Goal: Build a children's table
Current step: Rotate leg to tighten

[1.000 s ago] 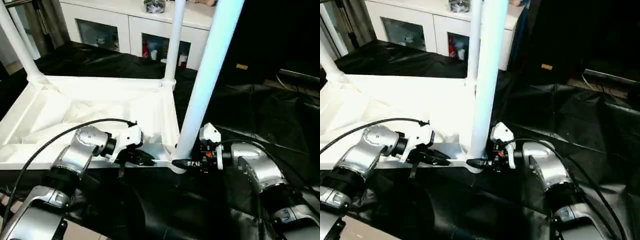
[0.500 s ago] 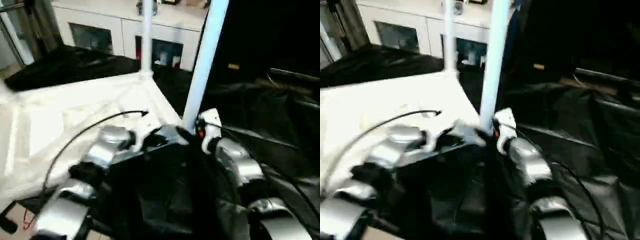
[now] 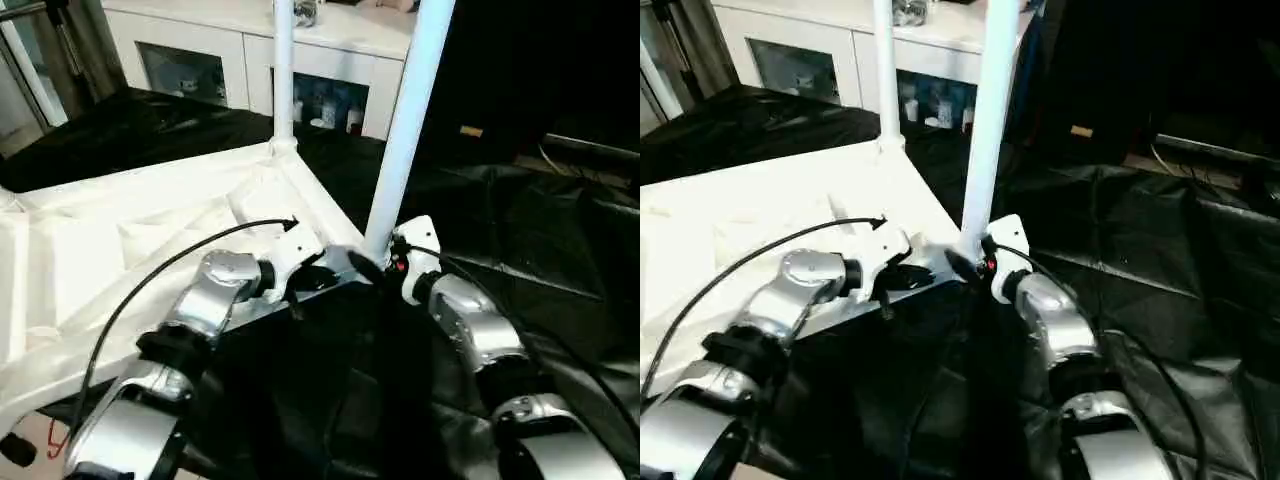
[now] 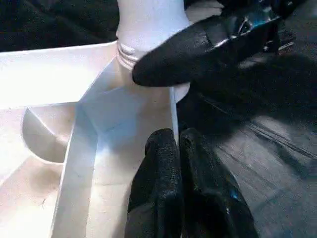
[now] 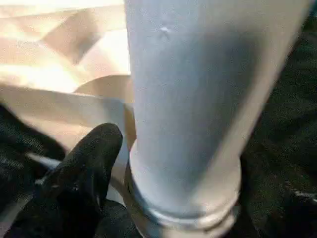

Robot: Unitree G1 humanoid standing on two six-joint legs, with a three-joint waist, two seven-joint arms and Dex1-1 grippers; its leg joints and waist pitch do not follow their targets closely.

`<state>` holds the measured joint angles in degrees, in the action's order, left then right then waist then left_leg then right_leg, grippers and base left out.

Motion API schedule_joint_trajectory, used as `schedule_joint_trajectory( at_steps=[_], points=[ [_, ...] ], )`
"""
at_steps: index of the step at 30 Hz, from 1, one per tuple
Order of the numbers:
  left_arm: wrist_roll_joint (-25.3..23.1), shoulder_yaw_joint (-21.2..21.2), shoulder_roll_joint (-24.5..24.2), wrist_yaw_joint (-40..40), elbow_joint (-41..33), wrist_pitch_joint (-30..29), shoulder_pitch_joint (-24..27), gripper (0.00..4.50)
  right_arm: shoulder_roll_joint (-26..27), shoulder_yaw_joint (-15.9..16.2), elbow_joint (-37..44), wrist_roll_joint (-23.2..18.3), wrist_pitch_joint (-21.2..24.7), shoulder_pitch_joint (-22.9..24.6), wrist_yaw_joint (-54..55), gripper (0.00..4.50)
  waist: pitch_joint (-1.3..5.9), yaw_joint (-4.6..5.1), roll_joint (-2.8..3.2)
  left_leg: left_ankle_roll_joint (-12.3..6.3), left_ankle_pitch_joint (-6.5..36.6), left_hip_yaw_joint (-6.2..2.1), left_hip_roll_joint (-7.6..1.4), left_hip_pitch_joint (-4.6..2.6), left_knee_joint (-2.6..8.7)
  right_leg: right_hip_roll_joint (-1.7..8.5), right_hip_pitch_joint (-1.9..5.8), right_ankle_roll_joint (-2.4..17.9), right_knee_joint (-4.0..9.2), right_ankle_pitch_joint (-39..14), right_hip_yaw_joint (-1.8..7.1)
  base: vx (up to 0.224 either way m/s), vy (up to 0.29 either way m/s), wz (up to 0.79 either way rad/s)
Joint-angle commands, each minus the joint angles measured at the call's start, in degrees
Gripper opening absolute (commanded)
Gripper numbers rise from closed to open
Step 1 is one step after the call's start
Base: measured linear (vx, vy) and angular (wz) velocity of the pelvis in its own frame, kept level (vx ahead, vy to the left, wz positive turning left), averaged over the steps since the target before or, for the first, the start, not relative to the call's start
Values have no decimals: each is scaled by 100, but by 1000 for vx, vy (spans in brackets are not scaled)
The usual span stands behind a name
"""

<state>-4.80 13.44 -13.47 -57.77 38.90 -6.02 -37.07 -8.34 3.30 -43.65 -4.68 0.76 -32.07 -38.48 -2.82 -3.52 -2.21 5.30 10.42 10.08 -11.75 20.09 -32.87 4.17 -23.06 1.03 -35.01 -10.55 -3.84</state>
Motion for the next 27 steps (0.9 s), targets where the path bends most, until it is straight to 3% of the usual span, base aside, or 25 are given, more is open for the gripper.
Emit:
schedule_joint_trajectory(
  at_steps=[1,4,7,13,23,27],
  points=[
    [283,252,56,-616,-218,218,76,0,-70,446,304,-132,-18,100,-959,368,333,-23,-28,-400,1055,-9,-144,17,347,391,308,1172,444,-1197,272,0,0,0],
    [309,270,-72,-873,-266,248,96,0,-252,480,515,-264,71,178,-1434,368,333,-35,-24,-417,1127,-7,-163,-17,349,392,290,1196,446,-1245,276,0,0,0],
    [349,273,-209,-1162,-315,302,115,0,-450,532,730,-347,165,271,-1934,368,331,-47,-31,-407,1095,-6,-170,-3,352,391,294,1233,429,-1162,278,0,0,0],
    [489,296,-656,-1919,-422,423,160,0,-988,784,1177,-473,391,503,-3048,368,337,-154,-15,-426,1005,12,-196,-6,340,387,298,1298,390,-984,265,0,0,0],
    [653,259,-918,-2373,-511,388,248,0,-1102,893,1417,-536,664,598,-3420,270,334,-167,-50,-305,992,13,-188,-7,345,391,295,1272,385,-1067,267,0,0,0],
    [671,219,-851,-2217,-523,340,254,0,-1048,900,1436,-564,737,630,-3388,264,333,-169,-45,-303,984,16,-187,-12,340,396,291,1262,389,-1086,269,0,0,0]
  ],
)
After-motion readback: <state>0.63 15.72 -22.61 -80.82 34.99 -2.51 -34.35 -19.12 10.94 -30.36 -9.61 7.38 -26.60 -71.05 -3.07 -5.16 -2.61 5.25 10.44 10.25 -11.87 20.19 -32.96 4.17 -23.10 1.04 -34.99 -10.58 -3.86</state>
